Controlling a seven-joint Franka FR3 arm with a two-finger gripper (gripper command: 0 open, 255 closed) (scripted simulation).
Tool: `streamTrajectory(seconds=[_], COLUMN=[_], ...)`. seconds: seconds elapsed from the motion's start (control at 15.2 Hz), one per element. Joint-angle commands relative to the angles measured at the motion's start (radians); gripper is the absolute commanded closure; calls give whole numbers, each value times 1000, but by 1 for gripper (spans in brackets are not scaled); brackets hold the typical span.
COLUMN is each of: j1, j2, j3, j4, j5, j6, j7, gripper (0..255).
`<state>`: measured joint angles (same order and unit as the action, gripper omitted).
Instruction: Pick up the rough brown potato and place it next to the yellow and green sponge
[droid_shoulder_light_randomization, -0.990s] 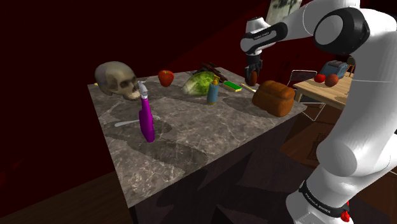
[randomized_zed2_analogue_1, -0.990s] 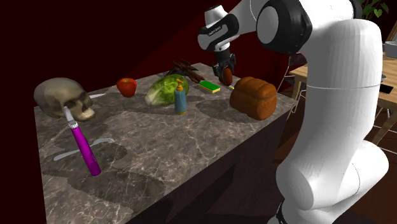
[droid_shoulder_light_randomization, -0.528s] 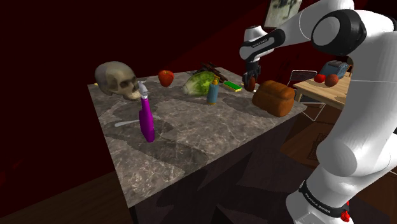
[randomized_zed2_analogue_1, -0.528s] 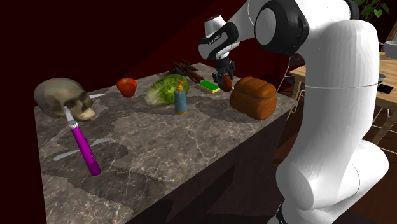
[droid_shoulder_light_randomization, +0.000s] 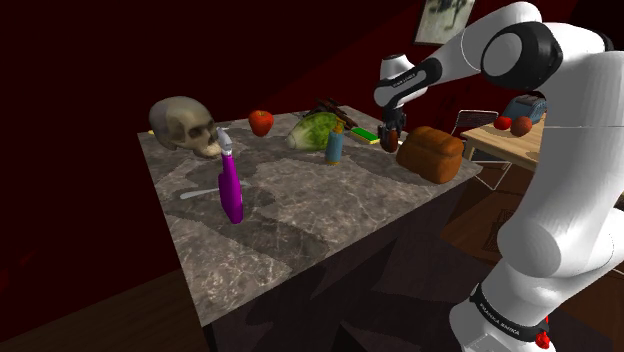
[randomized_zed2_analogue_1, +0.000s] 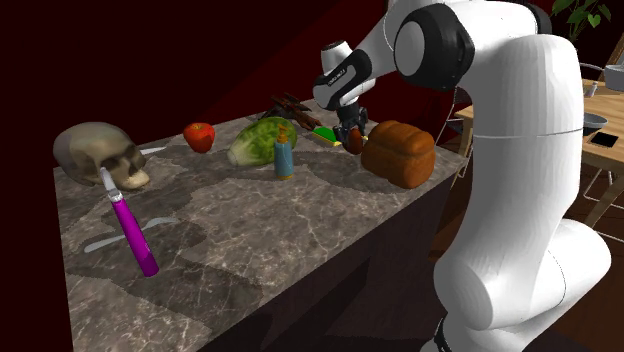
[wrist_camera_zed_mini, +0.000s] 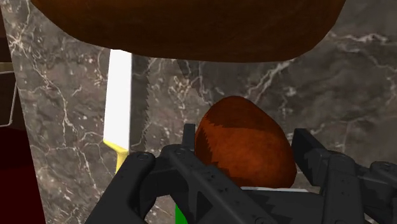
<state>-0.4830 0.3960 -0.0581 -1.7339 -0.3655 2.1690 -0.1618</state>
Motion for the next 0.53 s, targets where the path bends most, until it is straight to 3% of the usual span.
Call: streamTrajectory(seconds=[0.0,0.46], j1=[-1,-1], j2=[9,24], j3=[-2,-3], j4=[-16,-26], j5=[-5,-10], j6=[25,49], j7=[9,18], gripper=[255,255])
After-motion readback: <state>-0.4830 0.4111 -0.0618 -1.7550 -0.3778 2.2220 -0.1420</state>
